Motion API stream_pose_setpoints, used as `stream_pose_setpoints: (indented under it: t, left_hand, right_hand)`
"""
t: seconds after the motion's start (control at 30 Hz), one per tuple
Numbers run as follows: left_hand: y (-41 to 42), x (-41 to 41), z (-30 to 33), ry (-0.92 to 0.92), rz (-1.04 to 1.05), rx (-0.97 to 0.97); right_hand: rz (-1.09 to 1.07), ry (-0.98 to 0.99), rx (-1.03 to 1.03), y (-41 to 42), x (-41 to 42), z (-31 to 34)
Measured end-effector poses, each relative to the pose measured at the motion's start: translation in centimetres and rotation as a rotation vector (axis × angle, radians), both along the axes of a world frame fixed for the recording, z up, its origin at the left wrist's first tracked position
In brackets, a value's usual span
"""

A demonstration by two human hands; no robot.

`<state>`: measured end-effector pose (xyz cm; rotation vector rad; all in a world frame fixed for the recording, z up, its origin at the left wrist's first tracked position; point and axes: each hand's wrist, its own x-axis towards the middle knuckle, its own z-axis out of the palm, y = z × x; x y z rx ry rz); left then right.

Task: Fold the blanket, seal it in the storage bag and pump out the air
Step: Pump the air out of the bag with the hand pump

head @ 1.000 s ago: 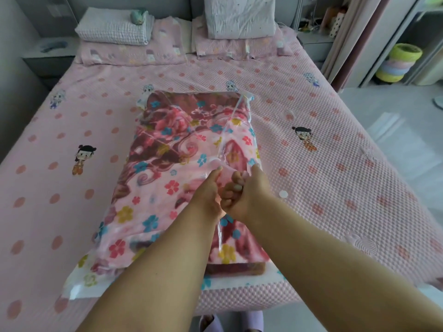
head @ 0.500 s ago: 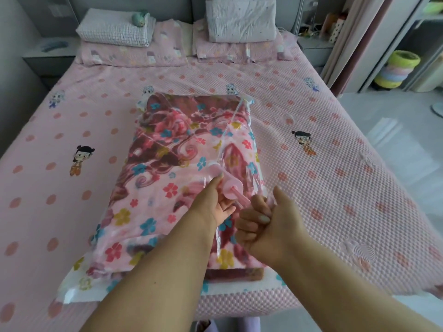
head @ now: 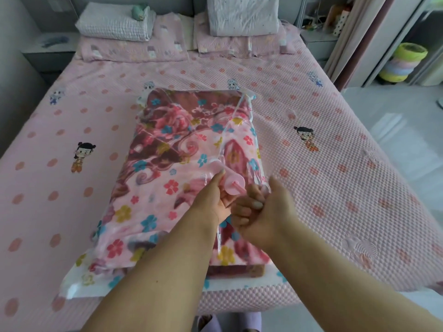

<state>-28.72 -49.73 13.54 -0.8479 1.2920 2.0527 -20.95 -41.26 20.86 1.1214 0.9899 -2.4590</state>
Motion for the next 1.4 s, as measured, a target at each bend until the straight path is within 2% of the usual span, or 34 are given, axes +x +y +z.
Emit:
stream_pose_setpoints:
  t: [0.07,0.13,0.2,0.27,0.37,0.47,0.53,0.6,0.67,0.73,0.87,0.93,0.97,1.0,1.07,1.13,1.27,1.37,1.4]
  left_hand:
    - [0.0,0.0,0.7,-0.036,-0.033,0.071]
    - [-0.1,-0.2,0.5,-0.046,-0.045,0.057]
    - [-0.2,-0.1,0.3,-0.031,-0.035,-0.006]
    - [-0.3,0.0,0.0,0.008,0.006,-0.007]
    - [-0.2,-0.2,-0.4,0.019,-0.005,-0.035]
    - [0.0,-0.2,0.7,-0.032,-0.064,0.048]
    - [0.0,-0.2,0.7,-0.035,-0.077,0.029]
    - [0.1,0.1,0.6,-0.030,-0.060,0.001]
    - [-0.3,0.3,-0.3,-0.013,-0.020,0.004]
    - [-0.5,0.3,-0.9,0.004,-0.006,-0.013]
    - [0.1,0.2,0.3,0.000,-0.063,0.002]
    - [0.1,-0.1,0.5,-0.008,-0.084,0.002]
    - [0.0,-0.1,0.7,-0.013,-0.084,0.004]
    - [-0.1,0.0,0.5,-0.010,-0.077,-0.005]
    - [-0.4,0.3,0.2,0.015,-0.040,-0.031]
    - [-0.4,0.4,-0.2,0.024,-0.042,-0.044]
    - [0.0,0.0,0.4,-0.022,-0.054,0.006]
    - [-0.3,-0.2,0.9,-0.026,-0.076,-0.029]
    - [-0.5,-0.2,0.9,-0.016,-0.077,-0.044]
  right_hand:
    - [0.022,-0.017,0.069,-1.3,-2.8,-0.8]
    - [0.104,0.064,0.269,-0.3,-3.0,-1.4]
    - [0.113,0.132,0.166,-0.3,-0.8,-0.8]
    - [0.051,0.027,-0.051,-0.4,1.2,0.6]
    - [0.019,-0.010,-0.013,-0.2,0.8,0.3]
    - [0.007,-0.034,0.046,-1.4,-3.0,-0.7]
    - [0.085,0.073,0.206,-0.1,-2.6,-1.4]
    - [0.102,0.147,0.138,0.3,0.1,-0.8]
    - [0.075,0.019,-0.052,0.0,2.5,0.7]
    - [0.048,-0.005,-0.011,0.2,3.6,0.6]
    - [0.004,-0.037,0.047,-1.0,-1.8,-0.3]
    - [0.112,0.051,0.244,0.0,-2.3,-0.7]
    - [0.130,0.138,0.276,0.2,-1.5,-1.0]
    - [0.136,0.179,0.211,0.1,0.0,-0.4]
    - [0.120,0.042,-0.005,-0.3,2.3,1.3]
    - [0.080,0.004,0.036,0.1,3.9,1.3]
    - [0.048,-0.049,0.097,-0.7,-1.2,0.2]
    - [0.175,0.114,0.330,0.3,-1.8,-0.7]
    - [0.177,0.173,0.283,0.1,-0.6,-0.6]
